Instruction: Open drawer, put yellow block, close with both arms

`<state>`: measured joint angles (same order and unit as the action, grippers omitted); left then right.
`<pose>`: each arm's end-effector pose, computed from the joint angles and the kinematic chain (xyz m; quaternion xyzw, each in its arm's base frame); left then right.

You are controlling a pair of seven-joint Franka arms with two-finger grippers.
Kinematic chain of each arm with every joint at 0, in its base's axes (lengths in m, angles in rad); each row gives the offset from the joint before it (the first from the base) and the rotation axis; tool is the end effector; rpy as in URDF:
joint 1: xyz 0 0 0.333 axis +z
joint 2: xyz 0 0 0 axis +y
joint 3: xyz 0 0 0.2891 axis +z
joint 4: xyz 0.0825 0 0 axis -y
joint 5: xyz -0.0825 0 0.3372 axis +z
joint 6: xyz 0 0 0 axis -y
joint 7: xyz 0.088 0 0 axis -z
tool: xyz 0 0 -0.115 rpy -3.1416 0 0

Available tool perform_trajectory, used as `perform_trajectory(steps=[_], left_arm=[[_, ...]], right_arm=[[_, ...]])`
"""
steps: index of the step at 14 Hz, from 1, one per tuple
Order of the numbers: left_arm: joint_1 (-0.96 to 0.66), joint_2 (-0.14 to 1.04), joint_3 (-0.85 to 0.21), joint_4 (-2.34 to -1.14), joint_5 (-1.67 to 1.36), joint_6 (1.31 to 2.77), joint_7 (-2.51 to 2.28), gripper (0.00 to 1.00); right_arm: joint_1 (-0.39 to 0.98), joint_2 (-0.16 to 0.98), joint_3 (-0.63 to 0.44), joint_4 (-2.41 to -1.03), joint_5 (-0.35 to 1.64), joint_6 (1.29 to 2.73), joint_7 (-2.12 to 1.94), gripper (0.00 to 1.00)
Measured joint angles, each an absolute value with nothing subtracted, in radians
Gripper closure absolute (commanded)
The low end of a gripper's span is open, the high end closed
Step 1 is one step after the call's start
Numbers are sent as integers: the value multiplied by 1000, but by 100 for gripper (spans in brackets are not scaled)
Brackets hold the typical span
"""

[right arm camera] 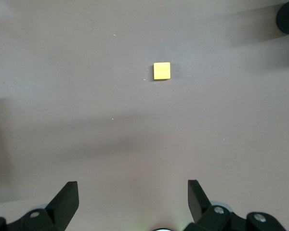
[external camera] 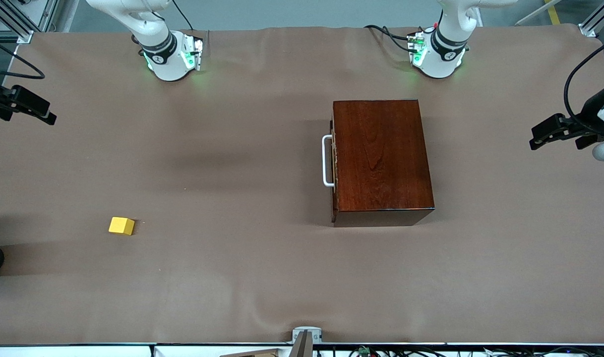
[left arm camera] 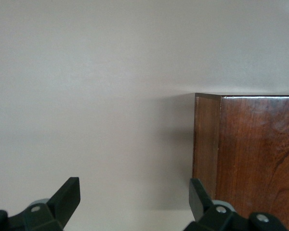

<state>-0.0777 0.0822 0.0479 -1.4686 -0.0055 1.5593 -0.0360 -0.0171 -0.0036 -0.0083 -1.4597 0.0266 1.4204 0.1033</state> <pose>0.5301 -0.0175 0.5894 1.0000 0.0030 0.0043 0.0009 0.4908 -0.0091 0.6249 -0.9978 0.0625 0.0183 0.0125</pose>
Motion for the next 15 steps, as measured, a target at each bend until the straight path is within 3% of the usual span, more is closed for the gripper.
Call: perform_trajectory(steps=[15], left_arm=[[-78, 82, 46, -1469, -5, 1577, -36, 0]], right_arm=[[-17, -3, -9, -1463, 27, 1414, 103, 0]])
